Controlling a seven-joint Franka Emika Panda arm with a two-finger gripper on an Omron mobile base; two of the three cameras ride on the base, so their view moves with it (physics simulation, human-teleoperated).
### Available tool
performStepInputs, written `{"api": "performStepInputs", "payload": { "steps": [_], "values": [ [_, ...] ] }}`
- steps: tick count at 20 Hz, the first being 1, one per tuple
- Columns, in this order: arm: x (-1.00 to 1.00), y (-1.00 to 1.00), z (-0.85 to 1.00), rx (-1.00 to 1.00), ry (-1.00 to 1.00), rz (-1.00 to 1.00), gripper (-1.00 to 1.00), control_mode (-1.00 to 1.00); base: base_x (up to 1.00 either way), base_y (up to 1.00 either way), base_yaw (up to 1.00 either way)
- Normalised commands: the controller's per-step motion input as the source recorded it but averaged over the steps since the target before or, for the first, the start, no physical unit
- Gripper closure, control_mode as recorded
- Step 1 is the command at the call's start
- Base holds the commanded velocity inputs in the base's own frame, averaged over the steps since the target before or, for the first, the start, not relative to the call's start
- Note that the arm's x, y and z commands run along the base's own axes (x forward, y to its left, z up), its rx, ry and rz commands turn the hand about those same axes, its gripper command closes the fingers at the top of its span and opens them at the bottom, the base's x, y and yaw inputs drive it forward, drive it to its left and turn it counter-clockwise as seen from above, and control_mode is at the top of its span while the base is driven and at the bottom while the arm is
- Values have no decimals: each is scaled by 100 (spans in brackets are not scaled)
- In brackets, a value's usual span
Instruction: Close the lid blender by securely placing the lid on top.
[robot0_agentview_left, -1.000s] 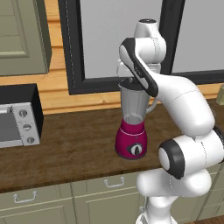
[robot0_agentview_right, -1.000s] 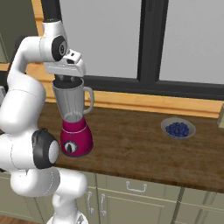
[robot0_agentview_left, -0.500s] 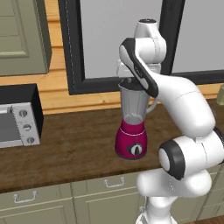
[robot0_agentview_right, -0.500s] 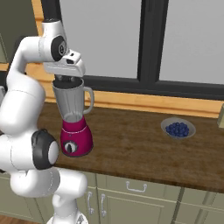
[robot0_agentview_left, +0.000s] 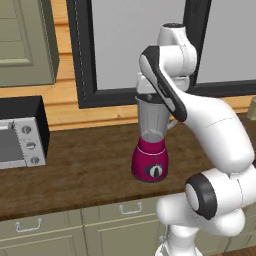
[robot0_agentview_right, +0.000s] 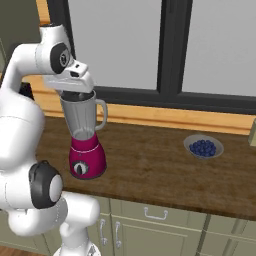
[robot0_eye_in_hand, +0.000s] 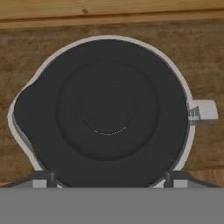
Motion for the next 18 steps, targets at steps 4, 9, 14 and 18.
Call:
{"api": "performStepInputs", "payload": {
  "steps": [4,9,14,18],
  "values": [
    [-100,-17,-17,0,-4,0,-100,-100,0,0,0],
    [-82,-27,-3,7,-26,6,-100,-100,0,0,0],
    [-22,-62,0,30,-12,2,-100,-100,0,0,0],
    [-21,-62,0,30,-11,2,-100,-100,0,0,0]
  ]
}}
